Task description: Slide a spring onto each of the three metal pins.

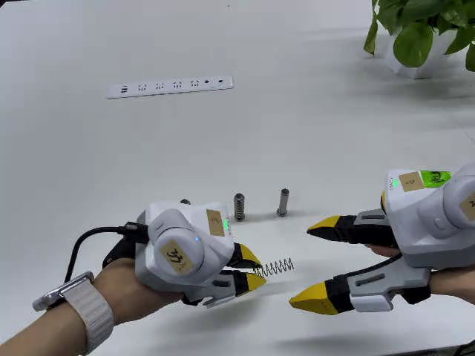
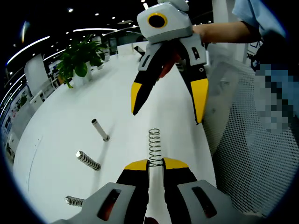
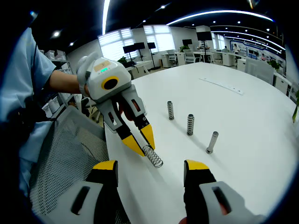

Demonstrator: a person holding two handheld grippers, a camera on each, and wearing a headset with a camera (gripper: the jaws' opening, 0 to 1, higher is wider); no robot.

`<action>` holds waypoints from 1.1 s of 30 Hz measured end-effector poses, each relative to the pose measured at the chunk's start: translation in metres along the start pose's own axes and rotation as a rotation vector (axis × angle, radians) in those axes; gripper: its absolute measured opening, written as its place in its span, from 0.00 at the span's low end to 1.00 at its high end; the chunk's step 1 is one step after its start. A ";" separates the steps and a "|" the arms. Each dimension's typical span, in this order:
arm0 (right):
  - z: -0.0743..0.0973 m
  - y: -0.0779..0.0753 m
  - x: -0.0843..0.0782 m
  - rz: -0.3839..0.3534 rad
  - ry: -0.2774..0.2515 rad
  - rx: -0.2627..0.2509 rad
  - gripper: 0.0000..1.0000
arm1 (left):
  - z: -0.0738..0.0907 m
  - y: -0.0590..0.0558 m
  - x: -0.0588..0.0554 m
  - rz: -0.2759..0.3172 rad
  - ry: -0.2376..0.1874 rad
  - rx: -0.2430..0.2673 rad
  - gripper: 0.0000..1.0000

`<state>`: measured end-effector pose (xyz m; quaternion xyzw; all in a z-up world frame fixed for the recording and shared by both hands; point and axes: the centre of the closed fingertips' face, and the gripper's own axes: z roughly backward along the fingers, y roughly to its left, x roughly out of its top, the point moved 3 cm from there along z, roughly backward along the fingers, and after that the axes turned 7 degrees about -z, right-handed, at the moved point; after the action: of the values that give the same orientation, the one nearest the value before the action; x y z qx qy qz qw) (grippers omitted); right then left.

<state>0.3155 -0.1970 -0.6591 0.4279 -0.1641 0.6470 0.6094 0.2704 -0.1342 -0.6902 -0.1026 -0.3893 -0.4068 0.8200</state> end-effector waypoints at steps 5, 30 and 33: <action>-0.005 0.008 0.004 0.017 0.018 0.062 0.39 | 0.009 -0.003 0.001 -0.015 -0.008 0.001 0.10; -0.010 0.016 -0.002 0.016 0.113 0.186 0.13 | 0.022 -0.016 0.013 -0.074 -0.075 -0.041 0.10; -0.010 0.017 -0.002 0.023 0.114 0.185 0.12 | 0.021 -0.016 0.013 -0.065 -0.076 -0.039 0.10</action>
<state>0.2959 -0.1944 -0.6611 0.4430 -0.0735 0.6897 0.5681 0.2516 -0.1413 -0.6689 -0.1214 -0.4154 -0.4367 0.7887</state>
